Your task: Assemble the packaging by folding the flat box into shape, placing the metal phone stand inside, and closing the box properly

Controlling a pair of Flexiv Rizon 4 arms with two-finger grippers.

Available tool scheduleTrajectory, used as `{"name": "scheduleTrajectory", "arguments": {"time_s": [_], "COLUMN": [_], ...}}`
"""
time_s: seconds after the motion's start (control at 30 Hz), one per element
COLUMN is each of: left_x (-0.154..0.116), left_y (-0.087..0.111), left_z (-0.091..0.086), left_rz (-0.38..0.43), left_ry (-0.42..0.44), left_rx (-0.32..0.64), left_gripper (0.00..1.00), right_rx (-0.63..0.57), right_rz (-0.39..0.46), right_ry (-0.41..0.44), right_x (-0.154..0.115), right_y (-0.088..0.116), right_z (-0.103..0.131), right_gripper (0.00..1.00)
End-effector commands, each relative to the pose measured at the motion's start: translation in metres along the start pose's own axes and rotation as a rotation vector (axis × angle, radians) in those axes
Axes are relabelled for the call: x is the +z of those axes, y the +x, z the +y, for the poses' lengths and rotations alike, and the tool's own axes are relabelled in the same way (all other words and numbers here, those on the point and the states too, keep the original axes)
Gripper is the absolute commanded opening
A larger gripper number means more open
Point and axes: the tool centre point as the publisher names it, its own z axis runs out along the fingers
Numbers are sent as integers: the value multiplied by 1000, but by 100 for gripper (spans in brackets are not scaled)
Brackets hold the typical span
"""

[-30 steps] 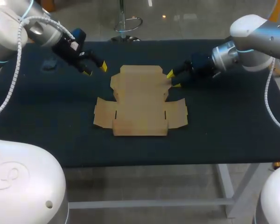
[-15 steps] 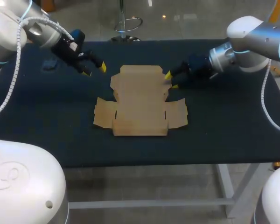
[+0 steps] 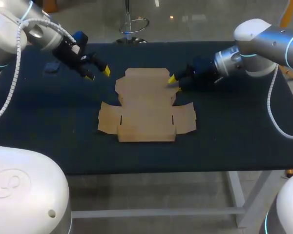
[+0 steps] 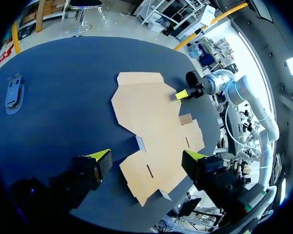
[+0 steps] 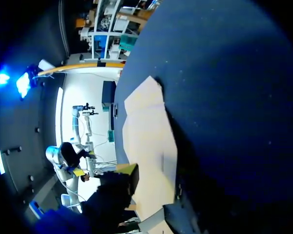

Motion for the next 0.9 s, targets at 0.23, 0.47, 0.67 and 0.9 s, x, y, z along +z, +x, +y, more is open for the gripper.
{"name": "scheduleTrajectory", "arguments": {"time_s": [0.23,0.47,0.67,0.9], "left_x": [0,3,5,4], "left_y": [-1,-5,-4,2], "left_z": [3,5,5,8], "left_rz": [20,85,108,74], "left_ry": [-32,-53,-24,127], "left_rx": [15,75,154,267], "left_gripper": [100,100,100,100], "right_rx": [-79,-144,-196,-268], "right_rz": [73,109,148,213], "right_ry": [-4,-30,-49,-56], "right_x": [14,9,1,-8], "right_y": [-8,4,17,40], "right_z": [6,1,-1,-6], "right_gripper": [19,0,0,0]}}
